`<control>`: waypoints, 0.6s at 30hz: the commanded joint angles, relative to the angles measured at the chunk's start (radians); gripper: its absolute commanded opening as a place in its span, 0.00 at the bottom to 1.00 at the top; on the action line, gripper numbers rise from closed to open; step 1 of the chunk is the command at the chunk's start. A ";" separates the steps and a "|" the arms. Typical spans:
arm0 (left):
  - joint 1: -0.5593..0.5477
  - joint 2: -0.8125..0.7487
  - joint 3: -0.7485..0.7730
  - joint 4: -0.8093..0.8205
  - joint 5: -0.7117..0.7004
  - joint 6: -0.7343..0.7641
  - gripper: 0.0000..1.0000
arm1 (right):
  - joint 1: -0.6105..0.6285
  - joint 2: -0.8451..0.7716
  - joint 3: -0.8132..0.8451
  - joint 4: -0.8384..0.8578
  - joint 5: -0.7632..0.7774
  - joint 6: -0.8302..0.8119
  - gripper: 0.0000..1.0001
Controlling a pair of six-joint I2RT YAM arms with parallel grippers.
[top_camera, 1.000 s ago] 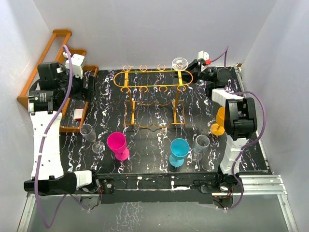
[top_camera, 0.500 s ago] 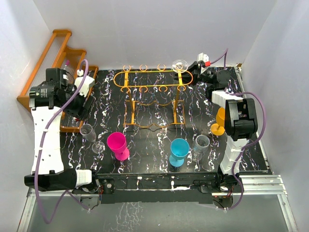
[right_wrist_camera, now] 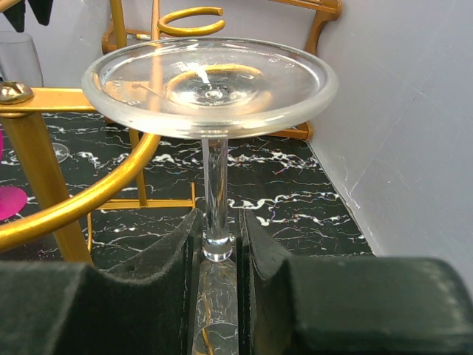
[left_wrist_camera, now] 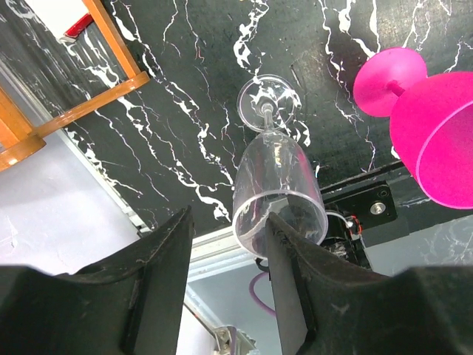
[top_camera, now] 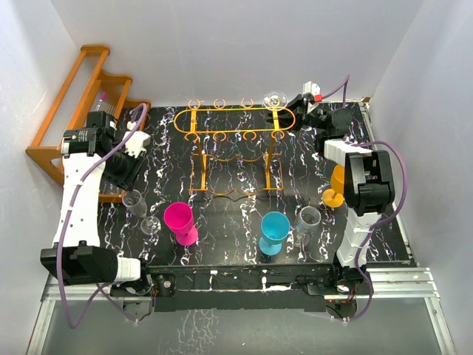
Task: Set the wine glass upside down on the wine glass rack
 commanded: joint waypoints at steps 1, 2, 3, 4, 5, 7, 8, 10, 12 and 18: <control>0.005 -0.005 -0.040 0.015 0.015 -0.016 0.42 | 0.004 -0.046 -0.004 0.066 0.017 -0.012 0.08; 0.004 -0.009 -0.056 0.026 0.017 -0.015 0.42 | 0.004 -0.047 -0.003 0.065 0.018 -0.013 0.08; 0.003 -0.011 -0.071 0.038 0.020 -0.015 0.42 | 0.004 -0.047 -0.004 0.066 0.018 -0.013 0.08; 0.005 -0.014 -0.085 0.049 0.023 -0.016 0.42 | 0.004 -0.046 -0.003 0.067 0.020 -0.012 0.08; 0.005 -0.015 -0.097 0.056 0.027 -0.017 0.42 | 0.003 -0.046 -0.003 0.066 0.019 -0.012 0.08; 0.005 -0.012 -0.117 0.069 0.030 -0.020 0.41 | 0.004 -0.045 -0.004 0.066 0.020 -0.012 0.08; 0.006 -0.012 -0.125 0.076 0.030 -0.021 0.40 | 0.004 -0.046 -0.006 0.065 0.020 -0.012 0.08; 0.006 -0.014 -0.134 0.087 0.030 -0.023 0.37 | 0.003 -0.047 -0.009 0.065 0.019 -0.013 0.10; 0.006 -0.019 -0.139 0.098 0.031 -0.024 0.32 | 0.004 -0.050 -0.010 0.065 0.020 -0.014 0.14; 0.006 -0.023 -0.149 0.104 0.025 -0.016 0.07 | 0.004 -0.051 -0.008 0.065 0.021 -0.017 0.19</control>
